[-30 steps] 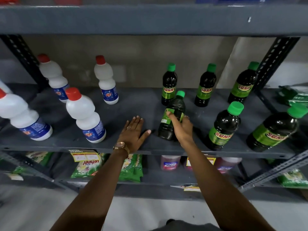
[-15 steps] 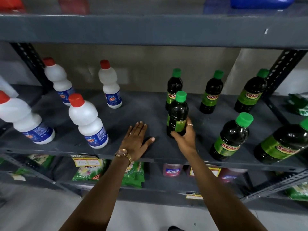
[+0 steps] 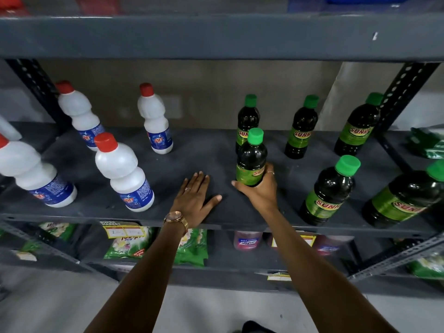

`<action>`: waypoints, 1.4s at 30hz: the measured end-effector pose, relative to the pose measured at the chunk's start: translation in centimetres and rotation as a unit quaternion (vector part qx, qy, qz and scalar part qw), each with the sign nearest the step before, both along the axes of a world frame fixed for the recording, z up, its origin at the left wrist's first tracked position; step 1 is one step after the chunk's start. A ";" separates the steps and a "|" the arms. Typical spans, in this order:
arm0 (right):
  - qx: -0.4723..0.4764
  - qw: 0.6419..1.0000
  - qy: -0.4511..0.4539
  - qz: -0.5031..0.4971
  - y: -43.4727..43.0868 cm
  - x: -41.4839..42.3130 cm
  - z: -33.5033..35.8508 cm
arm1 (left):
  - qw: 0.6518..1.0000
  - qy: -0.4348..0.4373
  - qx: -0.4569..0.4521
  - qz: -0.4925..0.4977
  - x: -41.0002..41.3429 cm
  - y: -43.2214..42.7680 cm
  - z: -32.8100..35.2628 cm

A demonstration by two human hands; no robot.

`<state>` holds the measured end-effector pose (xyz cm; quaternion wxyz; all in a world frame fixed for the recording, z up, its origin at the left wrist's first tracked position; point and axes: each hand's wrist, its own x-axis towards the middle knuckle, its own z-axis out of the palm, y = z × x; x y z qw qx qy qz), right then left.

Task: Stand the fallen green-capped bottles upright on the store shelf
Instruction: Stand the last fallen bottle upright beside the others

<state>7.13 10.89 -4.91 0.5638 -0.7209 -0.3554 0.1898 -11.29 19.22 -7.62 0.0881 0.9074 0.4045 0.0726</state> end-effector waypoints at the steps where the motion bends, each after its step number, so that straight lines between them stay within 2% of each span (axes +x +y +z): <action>1: 0.001 1.000 -0.008 -0.024 0.3 -0.3 0.0 | 1.000 0.003 -0.001 0.000 0.0 0.0 0.1; 5: -0.021 0.997 -0.038 -0.064 0.7 -1.1 0.1 | 1.000 0.010 -0.010 -0.003 -0.1 0.0 0.3; 9: -0.013 1.000 -0.014 0.014 -0.4 0.2 -0.2 | 1.000 0.005 -0.013 -0.004 -0.1 -0.1 0.2; 15: -0.032 0.999 0.001 0.010 -0.3 0.5 0.0 | 1.000 0.003 -0.018 -0.003 -0.1 -0.1 0.5; 21: -0.071 0.993 -0.049 0.076 -1.3 1.8 0.2 | 1.000 0.003 -0.016 -0.002 -0.2 0.0 0.1; 32: -0.088 0.985 -0.106 0.104 -8.0 -1.0 -0.8 | 1.000 0.011 -0.011 -0.001 -0.2 -0.1 0.1; 37: -0.137 0.973 -0.126 0.136 -8.3 -0.6 -0.9 | 1.000 0.002 -0.006 0.005 -0.1 -0.1 0.1; 42: -0.139 0.972 -0.125 0.141 -8.3 -0.5 -0.8 | 1.000 0.000 -0.004 0.004 -0.1 -0.3 0.2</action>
